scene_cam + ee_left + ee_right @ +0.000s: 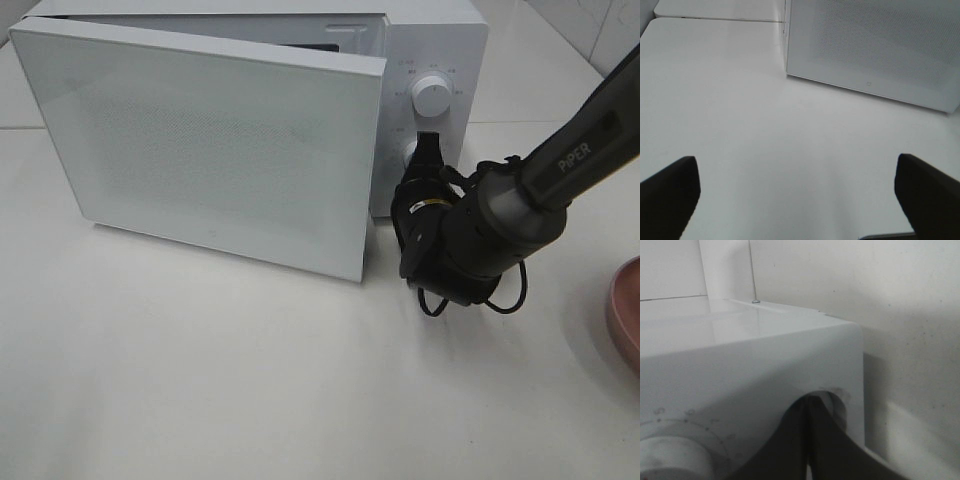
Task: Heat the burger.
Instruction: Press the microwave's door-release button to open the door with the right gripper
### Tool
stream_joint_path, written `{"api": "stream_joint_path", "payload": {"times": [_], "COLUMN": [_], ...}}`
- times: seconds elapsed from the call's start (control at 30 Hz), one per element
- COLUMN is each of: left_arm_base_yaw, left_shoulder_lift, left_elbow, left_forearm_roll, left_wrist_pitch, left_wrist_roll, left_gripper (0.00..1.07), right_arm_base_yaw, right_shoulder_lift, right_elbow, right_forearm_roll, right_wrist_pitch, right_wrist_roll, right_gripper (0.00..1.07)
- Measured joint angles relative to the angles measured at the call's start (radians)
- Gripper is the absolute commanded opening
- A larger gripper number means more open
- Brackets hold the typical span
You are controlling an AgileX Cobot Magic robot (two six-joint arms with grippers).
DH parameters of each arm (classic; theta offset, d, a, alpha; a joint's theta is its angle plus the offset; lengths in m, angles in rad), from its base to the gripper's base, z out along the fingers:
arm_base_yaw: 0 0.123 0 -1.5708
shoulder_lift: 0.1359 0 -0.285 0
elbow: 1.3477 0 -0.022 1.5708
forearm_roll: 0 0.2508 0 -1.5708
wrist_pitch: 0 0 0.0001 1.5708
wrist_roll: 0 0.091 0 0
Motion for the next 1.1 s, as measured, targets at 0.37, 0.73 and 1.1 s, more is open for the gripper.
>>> {"api": "stream_joint_path", "payload": {"times": [0.37,0.73,1.1], "left_arm_base_yaw": [0.000,0.000,0.000], "left_shoulder_lift": [0.000,0.000,0.000], "left_elbow": [0.000,0.000,0.000], "left_forearm_roll": [0.000,0.000,0.000], "left_wrist_pitch": [0.000,0.000,0.000], "left_wrist_roll": [0.000,0.000,0.000], "left_gripper": [0.98,0.98,0.98], "right_arm_base_yaw": [0.012,0.012,-0.017], "right_shoulder_lift": [0.023,0.014,-0.048], "right_elbow": [-0.023,-0.023,0.012], "right_forearm_roll": [0.038,0.039,-0.011], "right_wrist_pitch": [-0.013,0.015,0.107], "right_wrist_roll": [-0.011,-0.014,-0.070], "right_gripper": [0.00,0.00,0.00]}}
